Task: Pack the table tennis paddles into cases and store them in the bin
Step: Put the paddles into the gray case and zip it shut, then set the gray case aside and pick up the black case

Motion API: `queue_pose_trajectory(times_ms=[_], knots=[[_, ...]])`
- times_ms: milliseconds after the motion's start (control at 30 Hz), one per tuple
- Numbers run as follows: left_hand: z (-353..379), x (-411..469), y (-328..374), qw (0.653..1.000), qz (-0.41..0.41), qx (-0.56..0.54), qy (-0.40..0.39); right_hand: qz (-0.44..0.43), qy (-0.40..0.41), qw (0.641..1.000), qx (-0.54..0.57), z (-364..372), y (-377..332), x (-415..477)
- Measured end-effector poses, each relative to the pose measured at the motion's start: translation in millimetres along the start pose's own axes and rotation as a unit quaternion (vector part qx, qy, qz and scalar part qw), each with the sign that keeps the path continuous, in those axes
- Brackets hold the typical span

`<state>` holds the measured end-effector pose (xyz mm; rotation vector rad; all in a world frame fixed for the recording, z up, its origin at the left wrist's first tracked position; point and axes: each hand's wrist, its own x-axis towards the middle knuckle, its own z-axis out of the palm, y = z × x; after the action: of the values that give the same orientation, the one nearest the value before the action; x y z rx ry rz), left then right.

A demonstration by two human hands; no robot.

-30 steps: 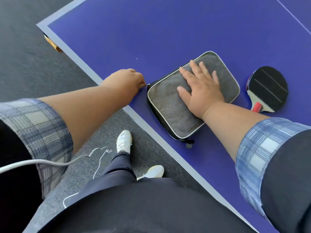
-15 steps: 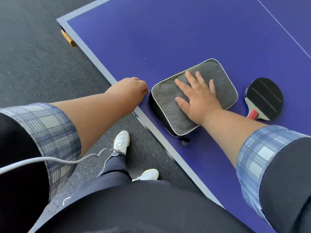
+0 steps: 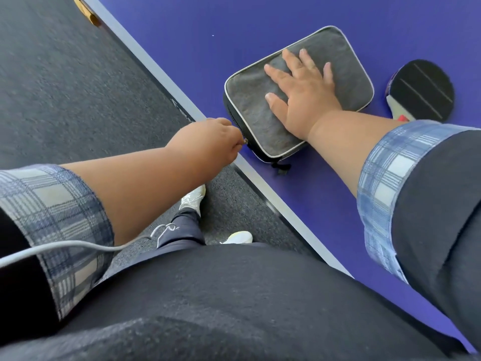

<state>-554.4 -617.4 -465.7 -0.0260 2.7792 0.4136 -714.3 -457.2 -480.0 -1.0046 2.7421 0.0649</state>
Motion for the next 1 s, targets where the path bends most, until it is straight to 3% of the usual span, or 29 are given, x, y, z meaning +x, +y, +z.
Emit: queue_pose_trajectory(times_ms=[500,767,833,900,1000], knots=[[20,-6,51,0.999,0.024,-0.038,-0.005,0.002,0.043,0.998,0.035,4,-1,-6],[-19,-6,38,0.993,0.038,-0.031,-0.110,0.191,0.014,0.967,0.166,4,-24,-53],[-35,-1,25,0.996,0.029,-0.039,-0.079,0.246,0.010,0.942,0.229,3,-25,-75],[-50,10,12,0.998,-0.001,-0.056,-0.028,0.320,0.025,0.892,0.317,0,-26,-92],[-68,38,-6,0.991,-0.060,-0.117,0.040,0.434,0.053,0.757,0.484,-8,-33,-100]])
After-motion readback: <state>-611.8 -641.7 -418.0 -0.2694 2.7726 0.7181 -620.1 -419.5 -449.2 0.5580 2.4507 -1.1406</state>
